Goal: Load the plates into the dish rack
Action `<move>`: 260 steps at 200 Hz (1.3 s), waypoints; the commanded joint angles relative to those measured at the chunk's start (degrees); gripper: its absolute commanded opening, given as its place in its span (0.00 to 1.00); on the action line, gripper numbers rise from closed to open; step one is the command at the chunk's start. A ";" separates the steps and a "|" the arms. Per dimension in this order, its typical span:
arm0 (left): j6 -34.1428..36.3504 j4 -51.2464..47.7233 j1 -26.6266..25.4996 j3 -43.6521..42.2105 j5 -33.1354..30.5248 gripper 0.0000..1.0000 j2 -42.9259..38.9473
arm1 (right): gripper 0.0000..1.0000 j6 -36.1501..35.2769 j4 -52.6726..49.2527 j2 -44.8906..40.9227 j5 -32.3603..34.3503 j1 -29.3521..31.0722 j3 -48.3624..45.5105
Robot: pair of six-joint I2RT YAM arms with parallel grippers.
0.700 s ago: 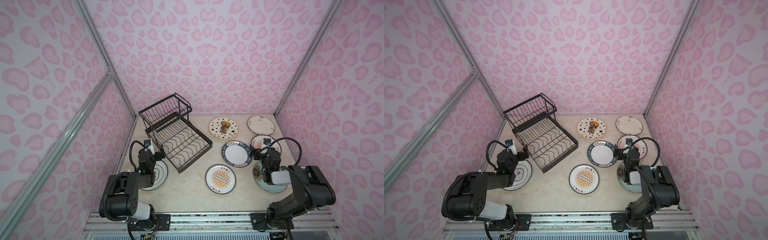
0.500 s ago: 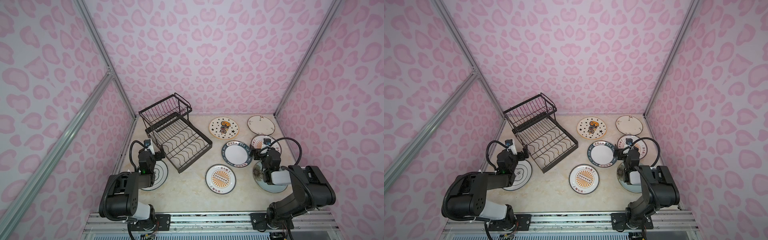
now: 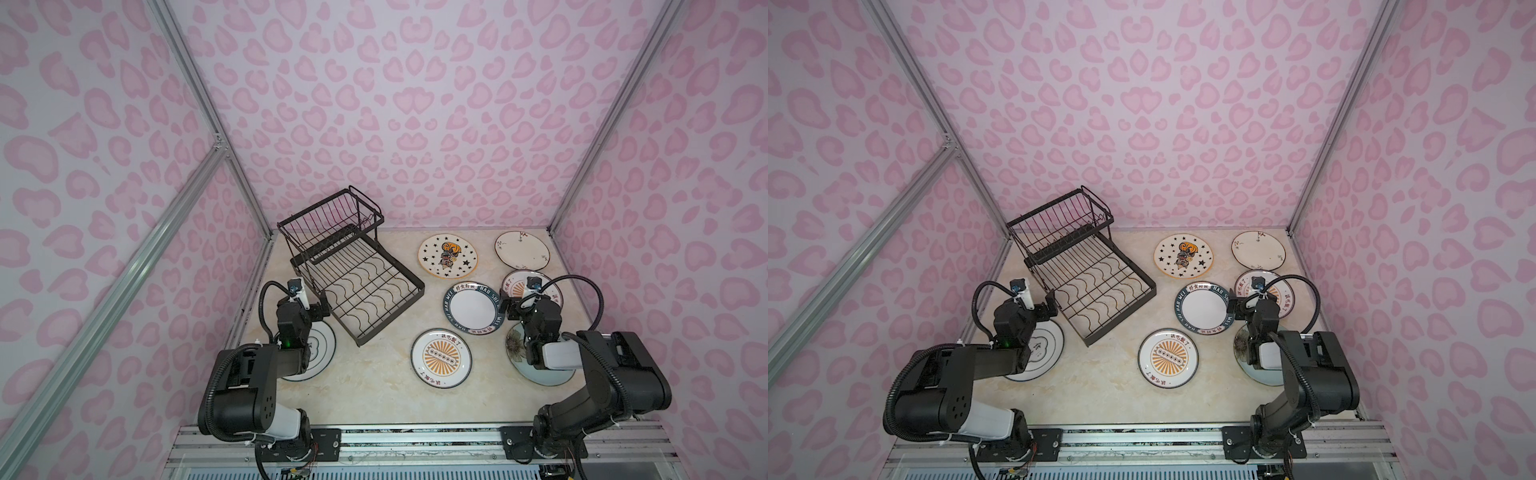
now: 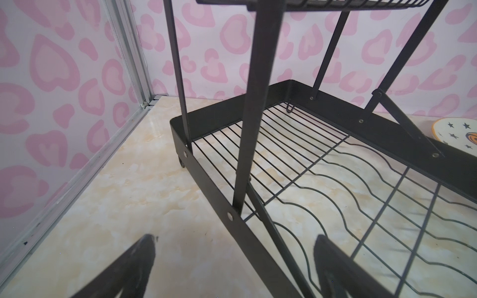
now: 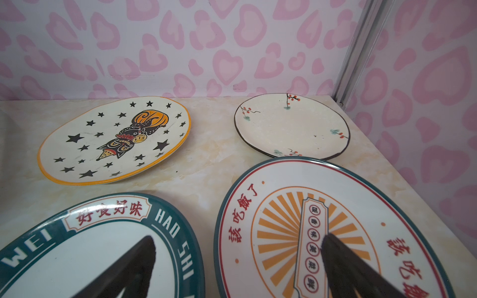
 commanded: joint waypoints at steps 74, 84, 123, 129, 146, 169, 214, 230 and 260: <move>0.27 0.84 -0.16 0.26 -0.39 0.97 -0.05 | 1.00 -0.07 0.45 -0.06 0.92 0.08 -0.07; 0.54 0.55 -0.39 0.59 -0.65 0.98 0.17 | 1.00 0.41 0.19 -0.19 3.93 0.49 -0.06; 0.79 1.25 -0.47 -0.07 0.03 0.98 -0.15 | 1.00 -2.13 2.54 -4.27 16.82 6.01 -3.07; 1.13 1.87 -0.62 -0.48 0.46 0.98 -0.52 | 1.00 -2.44 2.89 -4.98 18.70 6.78 -3.47; 2.52 3.69 -1.81 -2.49 0.01 0.97 -2.16 | 1.00 -2.91 0.13 -7.62 23.34 8.12 -3.20; 3.82 2.58 -3.28 -3.47 -1.79 0.98 -5.78 | 1.00 -1.46 -10.17 -11.30 27.23 8.62 0.17; 5.58 -3.06 -7.97 -6.43 -8.80 0.98 -19.85 | 1.00 4.49 -17.96 -17.49 30.19 8.80 1.24; 5.14 -9.62 -10.08 -5.66 -12.62 0.97 -27.75 | 1.00 5.97 -20.04 -20.72 30.03 8.92 1.20; 0.09 -28.23 -11.62 0.87 -17.28 0.98 -42.36 | 1.00 8.04 -29.42 -27.86 28.07 9.06 4.11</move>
